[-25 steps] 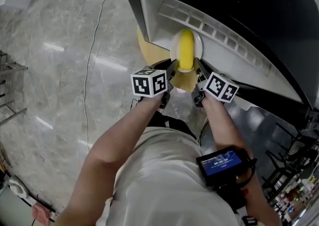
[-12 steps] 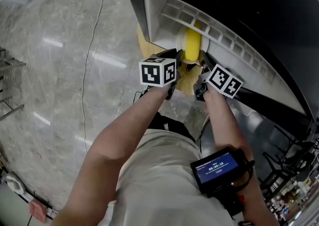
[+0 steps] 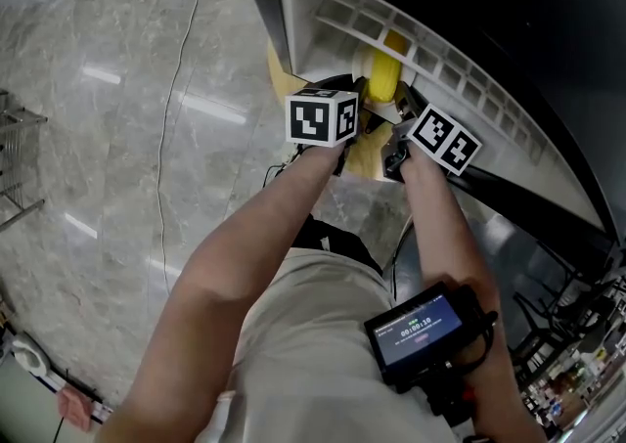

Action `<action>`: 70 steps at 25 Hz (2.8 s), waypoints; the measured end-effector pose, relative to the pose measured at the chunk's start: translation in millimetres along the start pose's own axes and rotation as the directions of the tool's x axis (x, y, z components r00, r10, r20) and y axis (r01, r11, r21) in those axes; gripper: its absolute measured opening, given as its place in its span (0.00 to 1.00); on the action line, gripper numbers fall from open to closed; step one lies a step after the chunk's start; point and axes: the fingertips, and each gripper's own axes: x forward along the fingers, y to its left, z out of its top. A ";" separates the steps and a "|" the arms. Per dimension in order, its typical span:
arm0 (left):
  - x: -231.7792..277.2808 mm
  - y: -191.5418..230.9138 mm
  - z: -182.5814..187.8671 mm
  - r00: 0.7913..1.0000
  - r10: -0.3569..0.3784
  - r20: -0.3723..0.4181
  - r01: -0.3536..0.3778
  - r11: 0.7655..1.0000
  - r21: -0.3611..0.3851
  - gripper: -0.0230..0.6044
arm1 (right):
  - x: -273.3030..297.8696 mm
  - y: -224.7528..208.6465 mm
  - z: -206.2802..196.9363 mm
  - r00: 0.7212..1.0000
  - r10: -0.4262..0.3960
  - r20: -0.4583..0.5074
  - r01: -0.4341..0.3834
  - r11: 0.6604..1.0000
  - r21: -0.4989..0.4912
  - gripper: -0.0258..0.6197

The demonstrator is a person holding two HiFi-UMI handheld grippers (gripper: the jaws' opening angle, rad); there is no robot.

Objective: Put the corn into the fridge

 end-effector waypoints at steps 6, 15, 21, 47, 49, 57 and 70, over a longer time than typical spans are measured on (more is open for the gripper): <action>11.5 -0.1 6.1 0.999 0.041 -0.014 -0.041 0.998 0.041 0.15 | 7.0 -5.5 7.7 0.999 -0.042 -0.003 0.042 0.999 -0.015 0.12; 20.5 -0.2 11.7 0.998 0.066 -0.021 -0.065 0.995 0.073 0.15 | 10.7 -8.8 12.9 0.997 -0.082 -0.013 0.081 0.996 -0.033 0.12; 21.7 -2.1 13.4 0.994 0.088 -0.060 -0.081 0.990 0.117 0.15 | 9.5 -11.2 12.4 0.992 -0.122 -0.021 0.121 0.992 -0.042 0.13; 1.1 11.8 28.2 0.994 0.094 0.049 -0.105 0.951 0.292 0.23 | -0.9 -15.6 26.4 0.983 -0.134 0.125 0.139 0.990 -0.031 0.15; -2.1 9.9 29.2 0.994 0.095 0.061 -0.109 0.948 0.299 0.23 | -5.8 -17.4 28.9 0.979 -0.143 0.145 0.150 0.988 -0.039 0.15; -17.3 -4.4 26.6 0.994 0.043 0.100 -0.072 0.949 0.307 0.23 | -24.9 -22.2 25.7 0.973 -0.159 0.166 0.170 0.984 -0.053 0.14; -89.6 -27.1 0.6 0.988 0.023 0.152 -0.072 0.943 0.325 0.05 | -85.6 -21.8 10.1 0.978 -0.093 0.188 0.114 0.988 -0.108 0.05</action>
